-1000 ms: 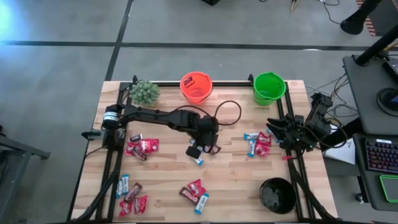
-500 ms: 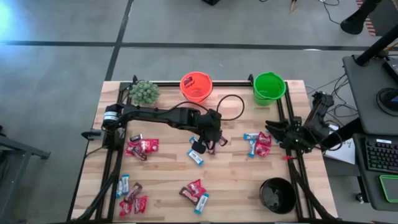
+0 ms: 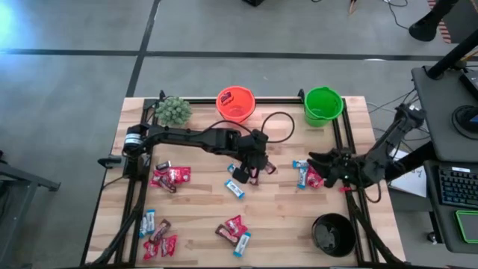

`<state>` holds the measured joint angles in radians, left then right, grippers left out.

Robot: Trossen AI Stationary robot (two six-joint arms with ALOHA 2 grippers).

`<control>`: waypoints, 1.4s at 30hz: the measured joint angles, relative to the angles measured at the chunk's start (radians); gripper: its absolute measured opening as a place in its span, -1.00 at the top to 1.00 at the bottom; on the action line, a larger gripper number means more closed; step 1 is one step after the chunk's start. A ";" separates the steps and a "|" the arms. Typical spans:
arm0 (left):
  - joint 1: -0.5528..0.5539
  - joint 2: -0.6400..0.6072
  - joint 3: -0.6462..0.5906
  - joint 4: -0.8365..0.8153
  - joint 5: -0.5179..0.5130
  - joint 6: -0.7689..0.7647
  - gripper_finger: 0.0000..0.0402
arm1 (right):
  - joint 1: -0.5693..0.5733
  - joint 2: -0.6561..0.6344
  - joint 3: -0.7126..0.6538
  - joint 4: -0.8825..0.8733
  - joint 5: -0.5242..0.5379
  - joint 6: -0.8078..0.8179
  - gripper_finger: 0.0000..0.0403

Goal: Organize candy in baskets
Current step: Put the brown chocolate bar into the black bucket

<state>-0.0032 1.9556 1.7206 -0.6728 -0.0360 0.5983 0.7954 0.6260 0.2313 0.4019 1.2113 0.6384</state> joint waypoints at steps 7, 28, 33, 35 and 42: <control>0.000 0.000 0.000 -0.059 0.000 -0.002 0.97 | -0.109 0.277 0.166 -0.004 -0.139 0.004 -0.20; -0.022 -0.053 -0.001 -0.080 -0.010 0.020 0.98 | -0.284 0.603 0.327 -0.004 -0.308 0.171 -0.20; -0.022 -0.077 -0.001 -0.063 -0.008 0.029 0.98 | -0.301 0.603 0.341 0.004 -0.314 0.189 -0.20; -0.022 -0.079 -0.001 -0.061 -0.008 0.029 0.98 | -0.305 0.603 0.349 0.000 -0.314 0.180 -0.20; -0.022 -0.074 -0.001 -0.040 -0.007 0.048 0.98 | -0.318 0.611 0.376 0.004 -0.325 0.172 -0.20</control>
<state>-0.0254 1.8812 1.7199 -0.7123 -0.0433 0.6460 0.4776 1.2370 0.6078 0.4059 0.8861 0.8107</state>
